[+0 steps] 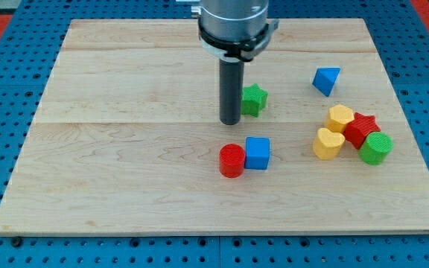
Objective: Separate the blue cube from red circle
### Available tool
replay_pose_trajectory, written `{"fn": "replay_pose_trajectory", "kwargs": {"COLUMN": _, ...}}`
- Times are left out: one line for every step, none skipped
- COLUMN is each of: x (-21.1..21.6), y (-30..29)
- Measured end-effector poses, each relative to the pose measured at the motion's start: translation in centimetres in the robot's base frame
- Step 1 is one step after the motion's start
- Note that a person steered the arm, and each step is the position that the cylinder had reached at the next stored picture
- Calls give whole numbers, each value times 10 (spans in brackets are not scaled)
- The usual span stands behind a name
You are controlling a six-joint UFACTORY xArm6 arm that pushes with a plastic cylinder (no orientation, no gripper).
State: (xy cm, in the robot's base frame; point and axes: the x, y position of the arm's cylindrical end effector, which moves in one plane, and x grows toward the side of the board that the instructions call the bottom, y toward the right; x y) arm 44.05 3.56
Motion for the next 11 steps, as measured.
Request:
{"fn": "replay_pose_trajectory", "kwargs": {"x": -40, "y": 26}}
{"fn": "replay_pose_trajectory", "kwargs": {"x": -62, "y": 45}}
{"fn": "replay_pose_trajectory", "kwargs": {"x": -2, "y": 40}}
{"fn": "replay_pose_trajectory", "kwargs": {"x": 56, "y": 61}}
{"fn": "replay_pose_trajectory", "kwargs": {"x": 106, "y": 42}}
{"fn": "replay_pose_trajectory", "kwargs": {"x": 98, "y": 16}}
{"fn": "replay_pose_trajectory", "kwargs": {"x": 32, "y": 7}}
{"fn": "replay_pose_trajectory", "kwargs": {"x": -22, "y": 2}}
{"fn": "replay_pose_trajectory", "kwargs": {"x": 26, "y": 33}}
{"fn": "replay_pose_trajectory", "kwargs": {"x": 16, "y": 50}}
{"fn": "replay_pose_trajectory", "kwargs": {"x": -28, "y": 52}}
